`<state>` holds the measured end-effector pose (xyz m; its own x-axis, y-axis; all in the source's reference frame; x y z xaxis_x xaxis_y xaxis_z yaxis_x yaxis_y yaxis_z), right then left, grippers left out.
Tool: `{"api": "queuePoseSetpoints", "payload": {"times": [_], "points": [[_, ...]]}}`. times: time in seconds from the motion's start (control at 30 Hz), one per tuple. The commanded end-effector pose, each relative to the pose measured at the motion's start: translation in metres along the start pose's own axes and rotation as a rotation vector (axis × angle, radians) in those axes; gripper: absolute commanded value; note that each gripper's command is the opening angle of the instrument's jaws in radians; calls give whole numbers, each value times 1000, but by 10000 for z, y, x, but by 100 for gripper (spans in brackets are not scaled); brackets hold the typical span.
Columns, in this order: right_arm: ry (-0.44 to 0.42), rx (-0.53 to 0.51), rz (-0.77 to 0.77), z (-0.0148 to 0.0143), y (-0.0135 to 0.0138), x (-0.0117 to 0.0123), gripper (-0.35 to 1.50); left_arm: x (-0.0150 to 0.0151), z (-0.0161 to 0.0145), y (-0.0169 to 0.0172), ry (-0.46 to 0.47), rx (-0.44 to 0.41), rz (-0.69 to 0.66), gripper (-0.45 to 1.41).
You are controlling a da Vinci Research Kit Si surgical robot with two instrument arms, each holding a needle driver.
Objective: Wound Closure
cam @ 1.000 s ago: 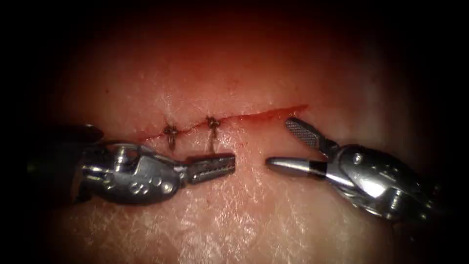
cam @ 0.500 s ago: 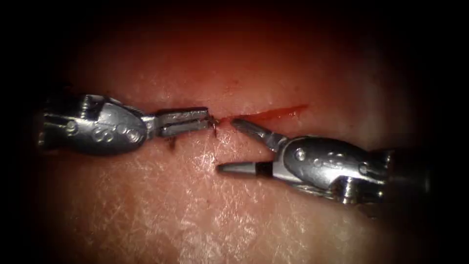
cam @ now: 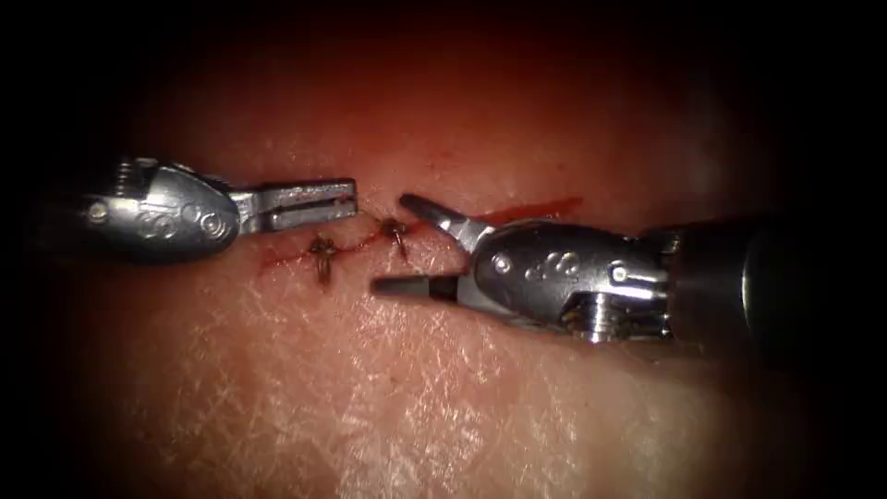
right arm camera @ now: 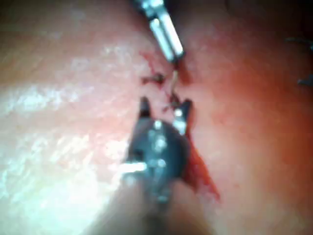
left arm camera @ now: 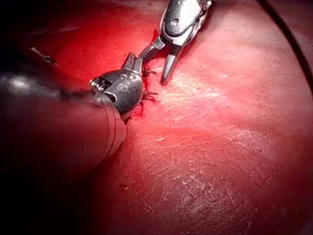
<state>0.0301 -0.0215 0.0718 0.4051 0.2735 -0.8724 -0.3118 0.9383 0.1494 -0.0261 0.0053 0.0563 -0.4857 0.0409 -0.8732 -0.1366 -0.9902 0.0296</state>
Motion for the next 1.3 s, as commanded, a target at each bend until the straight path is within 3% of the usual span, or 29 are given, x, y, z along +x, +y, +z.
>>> {"api": "queuePoseSetpoints", "payload": {"times": [0.03, 0.3, 0.6, 1.0, 1.1, 1.13, 1.2, 1.23, 1.3], "points": [[5, 0, 4, 6, -4, 0, 140, -4, 8, 3, 0, -1, 0, -45], [10, -6, -2, 22, -9, 10, 140, -3, 9, 6, -2, 2, 0, -45], [9, 18, -25, 59, -6, 23, 140, 3, 9, 9, 2, -2, -3, -45], [13, 33, -34, 69, -10, 22, 138, 15, 16, 18, 13, -12, -7, -45], [8, 49, -41, 68, -12, 23, 116, 14, 16, 18, 13, -13, -7, -45], [9, 64, -40, 68, -12, 24, 91, 14, 16, 17, 13, -13, -7, -45], [25, 111, -53, 66, -13, 25, -3, 14, 16, 17, 14, -13, -7, -45], [27, 126, -62, 65, -14, 25, -35, 14, 16, 17, 14, -13, -7, -45], [29, 143, -69, 65, -15, 26, -35, 14, 16, 18, 13, -13, -7, -45]]}}
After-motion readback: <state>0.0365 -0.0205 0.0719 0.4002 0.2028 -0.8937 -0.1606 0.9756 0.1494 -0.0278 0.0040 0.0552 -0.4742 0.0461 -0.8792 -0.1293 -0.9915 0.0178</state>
